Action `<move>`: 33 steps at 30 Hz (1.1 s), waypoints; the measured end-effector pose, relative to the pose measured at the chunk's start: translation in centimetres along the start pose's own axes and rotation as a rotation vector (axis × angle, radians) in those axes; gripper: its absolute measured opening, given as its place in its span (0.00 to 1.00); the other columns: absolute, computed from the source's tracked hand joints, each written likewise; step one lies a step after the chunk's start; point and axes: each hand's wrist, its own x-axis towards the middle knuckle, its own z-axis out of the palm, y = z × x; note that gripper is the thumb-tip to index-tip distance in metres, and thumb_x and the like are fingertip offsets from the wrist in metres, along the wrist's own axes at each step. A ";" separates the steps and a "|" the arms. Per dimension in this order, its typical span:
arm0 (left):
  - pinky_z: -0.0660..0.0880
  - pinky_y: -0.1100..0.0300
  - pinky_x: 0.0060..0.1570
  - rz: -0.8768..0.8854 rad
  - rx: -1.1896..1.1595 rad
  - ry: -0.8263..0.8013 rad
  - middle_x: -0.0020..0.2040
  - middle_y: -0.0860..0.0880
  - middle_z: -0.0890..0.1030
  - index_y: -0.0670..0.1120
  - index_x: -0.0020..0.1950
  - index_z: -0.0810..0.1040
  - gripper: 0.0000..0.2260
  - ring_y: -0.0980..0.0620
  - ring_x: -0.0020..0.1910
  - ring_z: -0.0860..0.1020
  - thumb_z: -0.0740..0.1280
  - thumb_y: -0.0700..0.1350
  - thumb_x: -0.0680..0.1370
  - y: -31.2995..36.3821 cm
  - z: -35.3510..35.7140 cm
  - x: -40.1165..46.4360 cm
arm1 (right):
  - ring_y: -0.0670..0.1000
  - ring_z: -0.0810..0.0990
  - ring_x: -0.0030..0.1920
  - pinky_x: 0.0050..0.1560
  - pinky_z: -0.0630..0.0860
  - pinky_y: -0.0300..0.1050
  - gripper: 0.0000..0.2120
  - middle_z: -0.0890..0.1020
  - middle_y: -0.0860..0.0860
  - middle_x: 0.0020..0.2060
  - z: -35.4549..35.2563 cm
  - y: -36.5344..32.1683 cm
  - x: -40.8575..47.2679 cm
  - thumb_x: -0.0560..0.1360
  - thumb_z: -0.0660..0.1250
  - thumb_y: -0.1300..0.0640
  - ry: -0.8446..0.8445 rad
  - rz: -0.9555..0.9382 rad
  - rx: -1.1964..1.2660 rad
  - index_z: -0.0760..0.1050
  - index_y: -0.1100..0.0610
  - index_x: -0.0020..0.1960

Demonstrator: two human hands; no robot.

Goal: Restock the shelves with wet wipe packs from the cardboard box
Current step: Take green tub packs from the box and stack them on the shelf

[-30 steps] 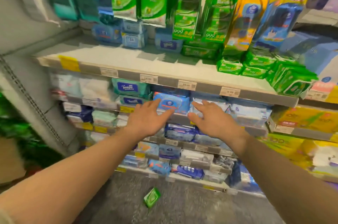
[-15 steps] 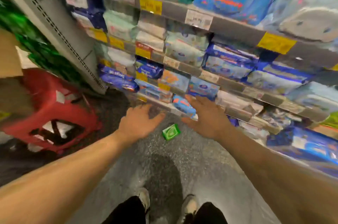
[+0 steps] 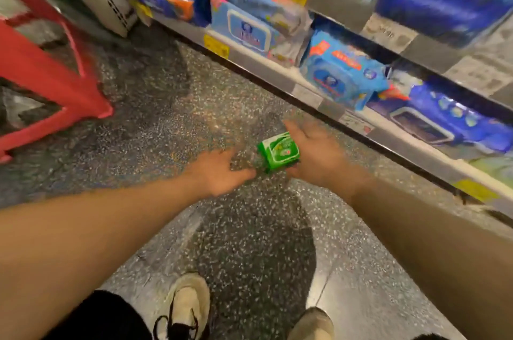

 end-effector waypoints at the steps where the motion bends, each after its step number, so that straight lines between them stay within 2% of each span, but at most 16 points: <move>1: 0.60 0.43 0.72 -0.008 0.006 -0.012 0.78 0.44 0.61 0.56 0.79 0.56 0.40 0.40 0.76 0.60 0.56 0.75 0.73 -0.9 1.3 1.1 | 0.60 0.50 0.82 0.77 0.58 0.65 0.57 0.52 0.57 0.82 1.4 0.1 1.3 0.69 0.77 0.39 -0.017 -0.004 -0.041 0.42 0.47 0.83; 4: 0.60 0.43 0.74 -0.011 0.036 -0.048 0.80 0.45 0.59 0.55 0.80 0.56 0.47 0.41 0.77 0.58 0.52 0.79 0.68 -3.5 4.2 3.9 | 0.62 0.44 0.82 0.79 0.51 0.65 0.59 0.47 0.58 0.82 4.8 0.1 5.1 0.69 0.79 0.45 -0.063 -0.040 -0.199 0.39 0.48 0.83; 6: 0.61 0.44 0.74 -0.035 0.002 -0.056 0.79 0.45 0.60 0.53 0.79 0.58 0.51 0.42 0.77 0.60 0.51 0.82 0.64 -4.5 4.6 5.3 | 0.61 0.40 0.82 0.81 0.46 0.63 0.59 0.42 0.56 0.83 6.5 0.1 6.9 0.71 0.78 0.53 -0.090 -0.053 -0.300 0.35 0.49 0.83; 8: 0.62 0.47 0.74 -0.036 -0.033 -0.041 0.79 0.45 0.60 0.51 0.80 0.57 0.47 0.42 0.77 0.61 0.54 0.78 0.69 -4.4 4.2 6.2 | 0.59 0.39 0.82 0.80 0.43 0.61 0.57 0.39 0.54 0.83 7.5 -0.1 7.8 0.73 0.75 0.60 -0.111 -0.060 -0.355 0.32 0.51 0.82; 11: 0.64 0.52 0.72 0.056 -0.021 0.004 0.78 0.45 0.63 0.51 0.79 0.60 0.42 0.44 0.75 0.65 0.58 0.74 0.72 -2.8 3.6 6.4 | 0.61 0.49 0.81 0.81 0.48 0.59 0.54 0.51 0.57 0.81 7.9 -0.2 8.0 0.73 0.74 0.63 -0.082 -0.090 -0.362 0.38 0.55 0.83; 14: 0.64 0.51 0.72 0.097 -0.010 0.017 0.77 0.45 0.64 0.52 0.78 0.61 0.38 0.43 0.74 0.65 0.59 0.72 0.74 -1.8 3.9 6.1 | 0.61 0.63 0.73 0.76 0.61 0.55 0.41 0.66 0.58 0.71 7.6 0.0 7.5 0.71 0.76 0.58 -0.031 -0.072 -0.286 0.58 0.58 0.77; 16: 0.65 0.49 0.71 0.098 -0.044 0.002 0.76 0.45 0.65 0.53 0.78 0.61 0.37 0.43 0.73 0.66 0.58 0.71 0.75 -1.5 4.4 6.1 | 0.60 0.66 0.69 0.72 0.67 0.55 0.40 0.69 0.57 0.66 7.3 0.1 6.8 0.67 0.78 0.49 -0.003 -0.021 -0.186 0.64 0.58 0.72; 18: 0.70 0.47 0.67 0.093 -0.144 -0.015 0.74 0.46 0.69 0.52 0.78 0.61 0.35 0.44 0.69 0.71 0.60 0.68 0.75 -0.9 4.5 6.1 | 0.59 0.67 0.68 0.69 0.70 0.55 0.46 0.70 0.57 0.65 6.6 -0.1 6.0 0.63 0.80 0.42 0.014 0.068 -0.012 0.63 0.59 0.71; 22: 0.72 0.49 0.66 0.037 -0.421 -0.036 0.74 0.47 0.69 0.53 0.80 0.54 0.41 0.45 0.68 0.73 0.70 0.59 0.72 1.4 3.0 5.2 | 0.58 0.76 0.60 0.60 0.78 0.51 0.46 0.76 0.57 0.60 2.3 -1.2 4.5 0.62 0.79 0.38 0.116 0.318 0.424 0.65 0.62 0.68; 24: 0.73 0.49 0.66 0.052 -0.596 -0.025 0.74 0.49 0.70 0.55 0.80 0.52 0.45 0.47 0.66 0.74 0.73 0.58 0.70 3.2 1.2 3.0 | 0.57 0.79 0.58 0.59 0.79 0.52 0.48 0.76 0.56 0.59 -1.1 -2.0 2.8 0.61 0.78 0.38 0.114 0.415 0.705 0.59 0.58 0.71; 26: 0.77 0.55 0.57 0.109 -0.824 -0.028 0.68 0.51 0.73 0.54 0.80 0.53 0.43 0.53 0.59 0.77 0.75 0.51 0.72 5.3 -1.1 -0.3 | 0.57 0.80 0.58 0.62 0.79 0.55 0.53 0.76 0.54 0.62 -5.1 -2.7 -0.1 0.58 0.76 0.38 0.109 0.450 0.884 0.54 0.50 0.74; 28: 0.75 0.62 0.45 0.172 -1.004 -0.083 0.59 0.53 0.75 0.52 0.78 0.58 0.36 0.57 0.51 0.78 0.73 0.41 0.75 7.6 -4.1 -4.6 | 0.57 0.82 0.57 0.60 0.81 0.57 0.53 0.78 0.53 0.61 -9.5 -3.4 -3.7 0.54 0.75 0.36 0.100 0.487 0.986 0.56 0.48 0.73; 30: 0.76 0.57 0.46 0.222 -1.073 -0.127 0.58 0.50 0.77 0.55 0.76 0.63 0.36 0.54 0.52 0.79 0.75 0.42 0.73 9.9 -7.7 -9.1 | 0.57 0.84 0.52 0.54 0.83 0.59 0.48 0.79 0.54 0.57 -14.6 -4.1 -7.9 0.58 0.78 0.39 0.104 0.545 1.125 0.57 0.50 0.68; 32: 0.79 0.49 0.49 0.248 -1.090 -0.138 0.57 0.51 0.81 0.64 0.71 0.69 0.36 0.52 0.53 0.81 0.79 0.52 0.66 12.3 -11.7 -13.9 | 0.56 0.85 0.48 0.49 0.85 0.60 0.40 0.80 0.54 0.55 -20.2 -4.9 -12.0 0.66 0.79 0.43 0.114 0.579 1.238 0.58 0.51 0.66; 33: 0.79 0.48 0.48 0.250 -1.106 -0.138 0.55 0.53 0.82 0.69 0.66 0.71 0.34 0.51 0.52 0.81 0.80 0.56 0.62 13.5 -13.8 -16.3 | 0.55 0.86 0.48 0.46 0.85 0.60 0.38 0.80 0.53 0.54 -23.1 -5.2 -14.1 0.68 0.79 0.44 0.112 0.590 1.279 0.58 0.51 0.66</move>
